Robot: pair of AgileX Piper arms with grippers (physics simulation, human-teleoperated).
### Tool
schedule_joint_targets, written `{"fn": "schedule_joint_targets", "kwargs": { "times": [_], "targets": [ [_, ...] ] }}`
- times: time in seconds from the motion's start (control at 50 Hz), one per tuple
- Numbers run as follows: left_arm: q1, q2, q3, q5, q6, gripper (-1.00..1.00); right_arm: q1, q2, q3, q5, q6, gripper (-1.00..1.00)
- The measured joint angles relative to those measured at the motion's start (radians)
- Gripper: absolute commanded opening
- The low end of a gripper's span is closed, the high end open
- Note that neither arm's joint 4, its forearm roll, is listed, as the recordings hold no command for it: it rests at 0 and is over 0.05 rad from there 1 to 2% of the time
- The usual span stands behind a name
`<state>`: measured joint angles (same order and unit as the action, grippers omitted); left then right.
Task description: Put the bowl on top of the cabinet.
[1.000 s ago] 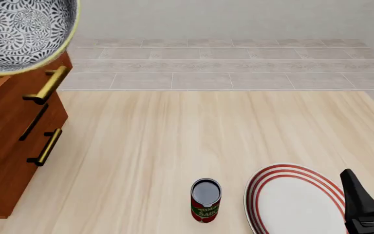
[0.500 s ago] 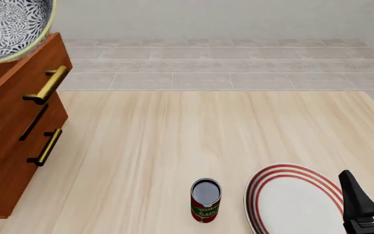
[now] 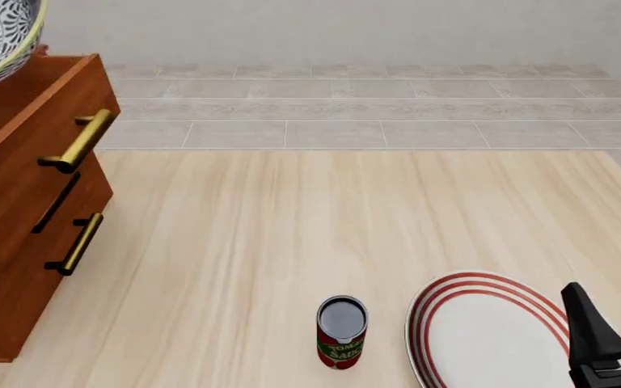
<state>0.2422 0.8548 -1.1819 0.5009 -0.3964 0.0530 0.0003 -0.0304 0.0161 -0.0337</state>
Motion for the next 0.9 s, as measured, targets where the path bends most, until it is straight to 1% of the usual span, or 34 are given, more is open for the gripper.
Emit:
{"fn": "schedule_joint_targets", "kwargs": {
  "times": [0.22, 0.48, 0.9],
  "targets": [
    [0.027, 0.012, -0.016, 0.004, -0.023, -1.00, 0.002, 0.000, -0.005, 0.003, -0.003, 1.00],
    [0.051, 0.048, -0.033, 0.000, -0.034, -1.00, 0.004, 0.000, -0.015, 0.009, -0.006, 1.00],
    [0.120, 0.111, -0.053, -0.017, -0.054, -1.00, 0.005, 0.000, -0.015, 0.008, -0.008, 1.00]
  ]
}}
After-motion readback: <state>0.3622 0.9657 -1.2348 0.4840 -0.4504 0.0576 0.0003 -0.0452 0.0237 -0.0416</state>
